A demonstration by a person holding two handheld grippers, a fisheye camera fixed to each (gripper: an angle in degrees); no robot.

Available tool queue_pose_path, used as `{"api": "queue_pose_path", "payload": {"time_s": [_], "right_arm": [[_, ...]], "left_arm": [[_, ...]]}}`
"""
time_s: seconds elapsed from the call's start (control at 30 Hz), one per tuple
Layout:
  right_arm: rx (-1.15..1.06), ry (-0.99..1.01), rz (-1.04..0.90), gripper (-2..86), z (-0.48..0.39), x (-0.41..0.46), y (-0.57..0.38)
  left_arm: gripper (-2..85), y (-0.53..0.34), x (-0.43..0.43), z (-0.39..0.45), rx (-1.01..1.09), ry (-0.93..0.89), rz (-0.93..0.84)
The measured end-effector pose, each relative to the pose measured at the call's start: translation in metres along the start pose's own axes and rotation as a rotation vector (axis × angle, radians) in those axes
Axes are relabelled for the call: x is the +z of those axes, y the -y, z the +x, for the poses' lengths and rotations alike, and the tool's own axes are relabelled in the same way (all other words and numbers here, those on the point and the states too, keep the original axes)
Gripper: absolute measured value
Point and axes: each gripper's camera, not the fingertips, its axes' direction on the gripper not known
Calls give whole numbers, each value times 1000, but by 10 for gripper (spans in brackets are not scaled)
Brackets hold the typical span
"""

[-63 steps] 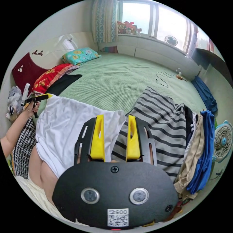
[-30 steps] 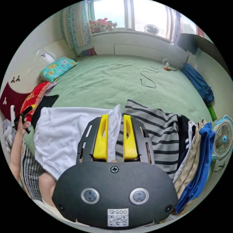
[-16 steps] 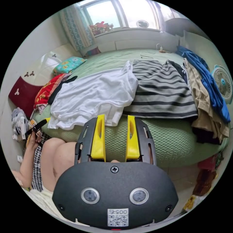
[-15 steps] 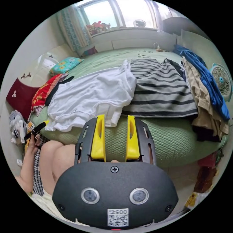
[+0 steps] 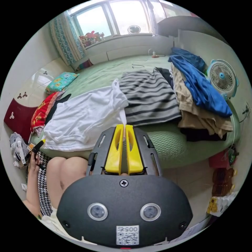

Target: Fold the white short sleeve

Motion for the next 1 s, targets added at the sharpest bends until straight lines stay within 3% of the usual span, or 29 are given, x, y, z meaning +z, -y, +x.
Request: {"api": "queue_pose_path", "payload": {"time_s": [0.17,0.33,0.6,0.77,1.0], "right_arm": [[75,70,-39,-7,24,25,-18],[13,100,19,34,27,1,-47],[-275,-44,232,71,-43,-16,-60],[-302,-96,169,70,-63,28,-37],[-337,-208,116,68,-82,69,-27]], "left_arm": [[32,-23,-3,-22,-98,-143,-37],[81,-46,-46,4,3,-204,-12],[129,-22,-94,134,255,-361,97],[122,-20,-92,190,337,-398,83],[104,-25,-87,198,324,-434,46]]}}
